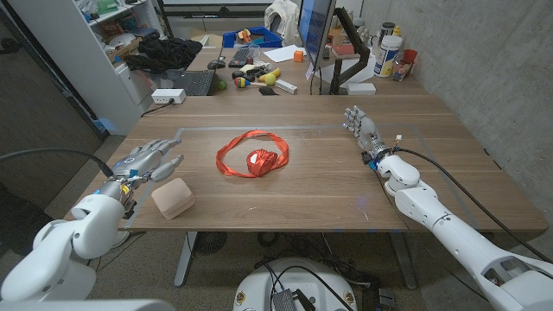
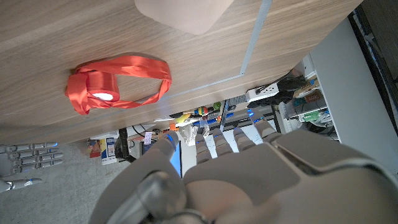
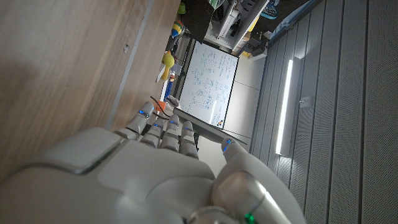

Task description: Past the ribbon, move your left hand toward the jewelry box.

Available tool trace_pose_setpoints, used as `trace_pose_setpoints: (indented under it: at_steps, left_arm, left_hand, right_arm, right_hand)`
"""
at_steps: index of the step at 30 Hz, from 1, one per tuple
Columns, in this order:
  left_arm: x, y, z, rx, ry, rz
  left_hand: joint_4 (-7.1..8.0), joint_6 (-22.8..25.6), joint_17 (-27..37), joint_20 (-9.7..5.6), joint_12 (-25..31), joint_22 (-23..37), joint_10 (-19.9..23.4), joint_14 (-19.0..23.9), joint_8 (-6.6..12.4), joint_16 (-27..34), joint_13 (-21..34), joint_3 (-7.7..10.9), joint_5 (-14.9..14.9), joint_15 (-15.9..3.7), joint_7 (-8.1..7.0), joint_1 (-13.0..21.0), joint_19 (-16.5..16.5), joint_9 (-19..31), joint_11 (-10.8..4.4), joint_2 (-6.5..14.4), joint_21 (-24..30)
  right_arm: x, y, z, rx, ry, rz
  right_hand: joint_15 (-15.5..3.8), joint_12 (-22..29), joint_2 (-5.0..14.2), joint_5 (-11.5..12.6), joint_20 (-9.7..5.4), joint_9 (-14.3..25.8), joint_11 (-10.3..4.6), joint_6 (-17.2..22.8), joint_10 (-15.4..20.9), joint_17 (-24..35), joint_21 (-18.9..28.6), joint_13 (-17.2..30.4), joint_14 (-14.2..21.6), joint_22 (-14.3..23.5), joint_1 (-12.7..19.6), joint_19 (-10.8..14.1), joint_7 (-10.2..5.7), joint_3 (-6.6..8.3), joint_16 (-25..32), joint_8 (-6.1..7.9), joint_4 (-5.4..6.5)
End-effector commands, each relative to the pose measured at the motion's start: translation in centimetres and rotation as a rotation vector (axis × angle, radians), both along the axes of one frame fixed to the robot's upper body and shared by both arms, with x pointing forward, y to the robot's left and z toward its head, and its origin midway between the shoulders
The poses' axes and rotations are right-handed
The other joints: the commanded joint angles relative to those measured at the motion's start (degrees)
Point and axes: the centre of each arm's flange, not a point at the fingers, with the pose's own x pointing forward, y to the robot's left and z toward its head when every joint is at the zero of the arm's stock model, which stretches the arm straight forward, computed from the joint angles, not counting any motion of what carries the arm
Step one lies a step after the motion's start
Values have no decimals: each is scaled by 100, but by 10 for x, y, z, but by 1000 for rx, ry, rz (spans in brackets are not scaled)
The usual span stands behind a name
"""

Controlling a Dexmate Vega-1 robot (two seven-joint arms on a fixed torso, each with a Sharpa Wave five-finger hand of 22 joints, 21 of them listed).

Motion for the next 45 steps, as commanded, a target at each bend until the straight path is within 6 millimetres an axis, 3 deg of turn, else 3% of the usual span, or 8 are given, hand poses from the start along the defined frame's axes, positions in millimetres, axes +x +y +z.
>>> trace_pose_setpoints:
  at_steps: [1, 45]
  left_arm:
    - [4, 3, -5, -7, 35, -3]
    - [16, 21, -11, 4, 120, -22]
  left_hand:
    - [27, 50, 19, 15, -14, 11, -22, -42, -10, 21, 33, 12, -14, -65, -9, 1, -536, 16, 29, -49, -13]
    - [92, 117, 24, 30, -20, 16, -43, -56, -6, 26, 37, 25, -22, -46, -8, -29, -547, 19, 71, -48, -33]
  right_arm:
    - [3, 4, 0, -3, 4, -1]
    - [2, 26, -2, 1, 1, -8]
  right_hand:
    - [-5, 29, 304, 26, -235, 15, -21, 35, 36, 14, -15, 20, -27, 27, -64, 29, 21, 24, -22, 32, 29]
    - [4, 30, 295, 29, -226, 15, -28, 47, 36, 12, -61, 20, -16, 29, -75, 46, 15, 27, -23, 36, 38]
